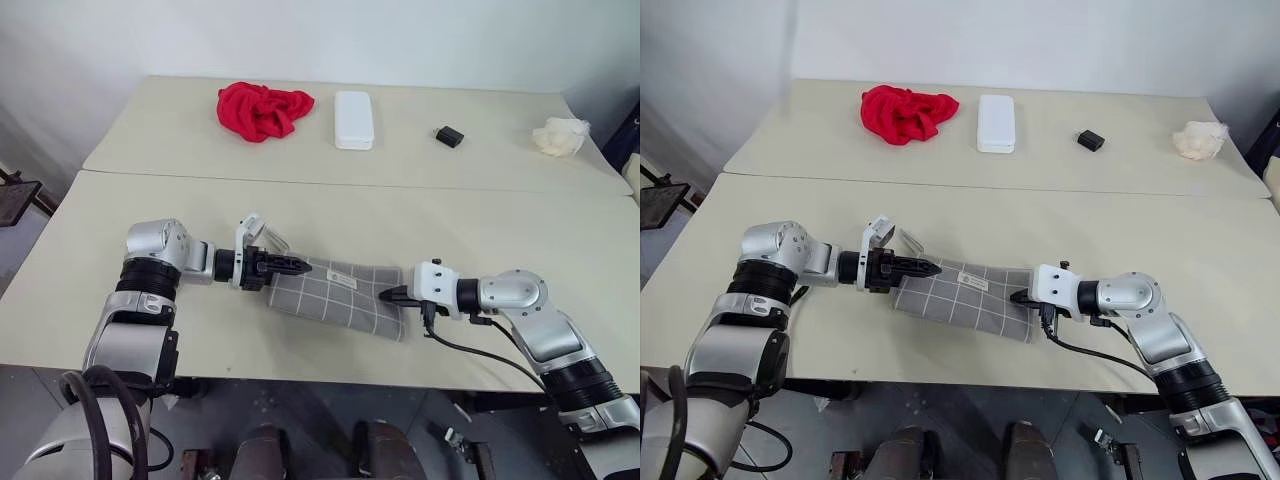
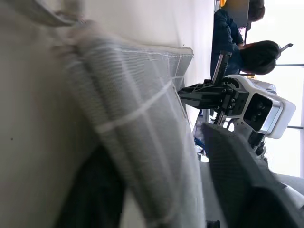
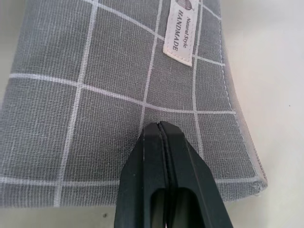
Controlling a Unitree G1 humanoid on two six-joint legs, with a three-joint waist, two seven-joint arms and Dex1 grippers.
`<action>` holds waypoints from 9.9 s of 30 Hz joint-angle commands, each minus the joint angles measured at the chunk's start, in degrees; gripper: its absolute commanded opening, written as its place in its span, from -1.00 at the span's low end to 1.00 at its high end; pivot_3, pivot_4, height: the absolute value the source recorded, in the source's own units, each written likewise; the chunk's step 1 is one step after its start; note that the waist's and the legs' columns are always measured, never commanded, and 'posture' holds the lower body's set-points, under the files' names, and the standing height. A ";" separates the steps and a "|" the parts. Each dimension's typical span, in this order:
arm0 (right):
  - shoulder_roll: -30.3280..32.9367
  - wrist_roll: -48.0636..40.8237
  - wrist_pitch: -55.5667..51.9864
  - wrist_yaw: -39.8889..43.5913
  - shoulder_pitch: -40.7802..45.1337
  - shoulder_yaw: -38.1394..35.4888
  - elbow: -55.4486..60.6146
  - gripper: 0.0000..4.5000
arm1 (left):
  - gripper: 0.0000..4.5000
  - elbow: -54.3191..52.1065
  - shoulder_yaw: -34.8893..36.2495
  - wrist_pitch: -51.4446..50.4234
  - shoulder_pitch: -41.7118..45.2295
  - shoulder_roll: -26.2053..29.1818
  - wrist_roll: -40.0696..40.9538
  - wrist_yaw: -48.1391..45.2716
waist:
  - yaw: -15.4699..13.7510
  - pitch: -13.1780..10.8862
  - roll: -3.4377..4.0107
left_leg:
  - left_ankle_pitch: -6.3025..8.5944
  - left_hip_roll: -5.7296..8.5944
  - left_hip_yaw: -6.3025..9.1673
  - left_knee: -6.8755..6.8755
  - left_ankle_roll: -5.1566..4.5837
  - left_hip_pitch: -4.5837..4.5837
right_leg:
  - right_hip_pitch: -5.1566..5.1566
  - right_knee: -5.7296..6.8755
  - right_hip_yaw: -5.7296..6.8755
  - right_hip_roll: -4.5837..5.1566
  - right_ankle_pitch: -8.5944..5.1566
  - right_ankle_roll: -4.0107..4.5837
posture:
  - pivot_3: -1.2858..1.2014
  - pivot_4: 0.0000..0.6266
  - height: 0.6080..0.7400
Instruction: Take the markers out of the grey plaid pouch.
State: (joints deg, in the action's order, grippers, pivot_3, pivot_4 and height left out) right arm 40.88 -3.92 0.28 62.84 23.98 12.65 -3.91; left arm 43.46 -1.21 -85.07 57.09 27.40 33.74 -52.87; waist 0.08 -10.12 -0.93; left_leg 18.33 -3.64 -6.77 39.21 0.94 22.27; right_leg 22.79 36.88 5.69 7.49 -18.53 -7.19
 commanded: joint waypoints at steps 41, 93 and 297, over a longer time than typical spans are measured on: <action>5.17 -26.25 -19.61 -1.64 -7.96 -24.72 10.72 1.00 | -0.71 -27.58 5.22 95.32 -21.22 -2.39 -15.48 -9.39 | -1.38 -0.03 0.04 | 0.03 -0.03 -0.05 -0.02 -0.05 0.04 | 0.00 -0.14 0.05 0.00 0.02 -0.03 | 0.03 -0.52 1.00; -1.92 -0.13 0.80 -1.20 -2.21 1.88 1.41 -1.00 | 0.79 -15.25 -7.80 20.11 -7.56 2.40 -2.87 -7.24 | -0.15 -0.02 0.04 | 0.01 -0.03 0.04 -0.02 -0.02 -0.02 | -0.12 -0.15 0.09 -0.02 0.02 -0.02 | 0.03 -0.52 1.00; -2.21 -31.29 -35.81 -7.02 19.25 -13.66 12.95 -0.99 | -1.00 -11.78 -3.03 126.86 -13.01 -6.79 -28.45 2.15 | -1.45 -0.02 0.09 | 0.16 -0.06 -0.14 0.56 -0.28 0.94 | 0.75 0.00 0.27 0.10 0.18 -0.18 | 0.03 -0.52 1.00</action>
State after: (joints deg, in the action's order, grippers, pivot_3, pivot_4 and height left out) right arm 39.25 -34.81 -35.20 55.43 41.86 -1.97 5.47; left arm 32.55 -4.01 40.15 43.24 20.97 5.26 -51.74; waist -1.37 -10.14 -0.85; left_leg 18.49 -3.70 -6.90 39.77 0.66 23.21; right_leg 23.53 36.88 5.96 7.59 -18.35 -7.37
